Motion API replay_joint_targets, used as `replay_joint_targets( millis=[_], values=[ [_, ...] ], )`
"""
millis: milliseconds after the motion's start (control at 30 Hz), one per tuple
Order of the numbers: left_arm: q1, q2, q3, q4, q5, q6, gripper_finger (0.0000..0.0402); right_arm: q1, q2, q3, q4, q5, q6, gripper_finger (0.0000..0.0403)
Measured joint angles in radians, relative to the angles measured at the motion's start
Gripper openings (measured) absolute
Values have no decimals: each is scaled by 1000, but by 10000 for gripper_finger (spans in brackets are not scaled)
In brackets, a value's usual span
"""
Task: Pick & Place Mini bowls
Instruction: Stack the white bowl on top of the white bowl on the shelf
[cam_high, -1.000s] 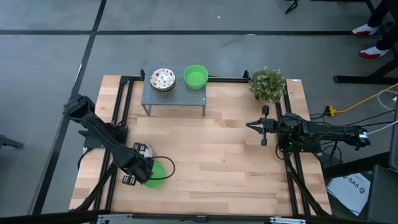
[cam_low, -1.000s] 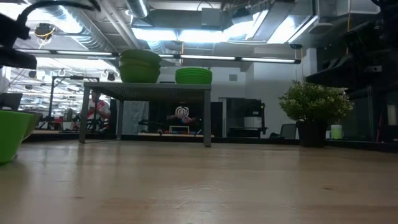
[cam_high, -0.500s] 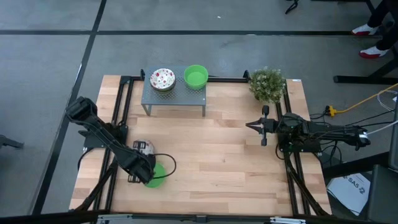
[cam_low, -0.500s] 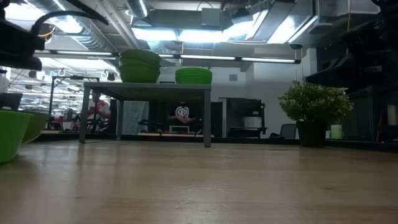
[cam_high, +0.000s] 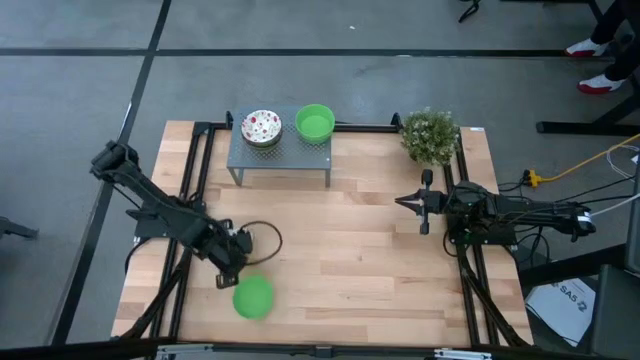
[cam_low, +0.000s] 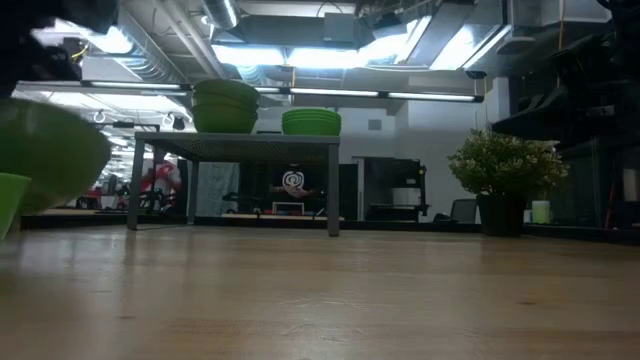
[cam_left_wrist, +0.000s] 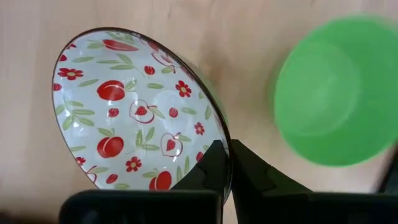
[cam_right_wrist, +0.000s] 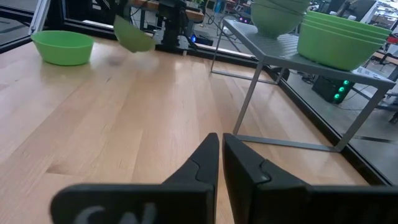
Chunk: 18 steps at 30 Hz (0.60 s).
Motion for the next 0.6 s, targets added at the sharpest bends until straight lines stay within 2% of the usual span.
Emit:
replay_joint_targets(
  millis=[133,400,600],
  values=[
    [33,-76,2,-9,-40,-50,4,0,0,0,0,0,0,23],
    [118,-145,2,-3,-125,-64,4,0,0,0,0,0,0,23],
    [180,-188,2,132,-160,-12,3,0,0,0,0,0,0,23]
  ],
)
